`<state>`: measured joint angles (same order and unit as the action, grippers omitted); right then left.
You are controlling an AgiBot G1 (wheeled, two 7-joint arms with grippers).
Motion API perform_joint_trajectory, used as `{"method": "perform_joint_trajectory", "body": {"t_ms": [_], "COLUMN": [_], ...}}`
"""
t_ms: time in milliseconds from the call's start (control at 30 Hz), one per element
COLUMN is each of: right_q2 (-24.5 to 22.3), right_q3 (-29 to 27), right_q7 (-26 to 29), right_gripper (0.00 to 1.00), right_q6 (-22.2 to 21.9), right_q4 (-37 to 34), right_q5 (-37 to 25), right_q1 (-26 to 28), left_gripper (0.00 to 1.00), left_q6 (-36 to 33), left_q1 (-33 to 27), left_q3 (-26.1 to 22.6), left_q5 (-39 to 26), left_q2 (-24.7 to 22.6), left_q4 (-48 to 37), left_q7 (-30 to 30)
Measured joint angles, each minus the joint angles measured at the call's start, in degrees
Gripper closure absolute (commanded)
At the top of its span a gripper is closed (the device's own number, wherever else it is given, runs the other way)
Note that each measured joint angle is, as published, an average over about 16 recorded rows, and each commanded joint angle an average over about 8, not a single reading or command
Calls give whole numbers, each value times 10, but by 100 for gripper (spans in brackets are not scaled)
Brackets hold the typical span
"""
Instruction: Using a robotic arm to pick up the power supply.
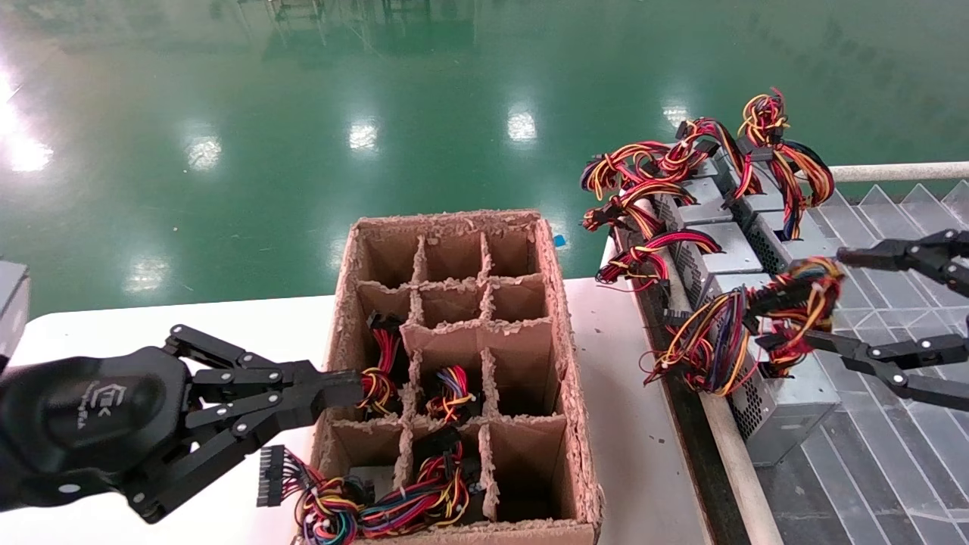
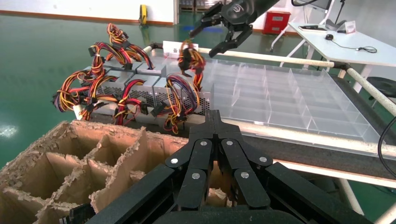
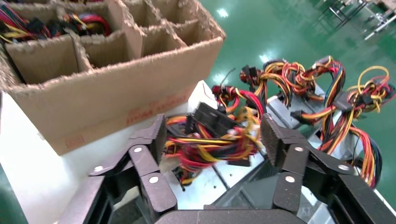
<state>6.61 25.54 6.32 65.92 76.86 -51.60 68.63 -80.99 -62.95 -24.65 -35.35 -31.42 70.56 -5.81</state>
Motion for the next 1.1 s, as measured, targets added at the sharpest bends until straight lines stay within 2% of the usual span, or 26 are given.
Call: {"method": "perform_joint_trajectory", "body": {"t_ms": [533, 567, 800, 833, 1100], "right_q2": [5, 7, 31, 36, 75], "right_q3": [-21, -22, -31, -32, -42], "right_q7": [-37, -38, -38, -36, -23], "right_gripper": [0, 0, 0, 0, 0], "right_q6": [10, 13, 31, 34, 59], "right_q4": [-12, -13, -16, -16, -18], "right_q5": [77, 81, 93, 92, 93], "right_q1": [-8, -9, -15, -15, -24], "left_gripper": [100, 90, 2, 0, 0], "left_q6": [0, 0, 0, 0, 0], "left_q1": [0, 0, 0, 0, 0], "left_q3": [0, 0, 0, 0, 0], "left_q5": [0, 0, 0, 0, 0], "left_q2": [0, 0, 0, 0, 0], "left_q4": [0, 0, 0, 0, 0], "left_q7": [0, 0, 0, 0, 0]}}
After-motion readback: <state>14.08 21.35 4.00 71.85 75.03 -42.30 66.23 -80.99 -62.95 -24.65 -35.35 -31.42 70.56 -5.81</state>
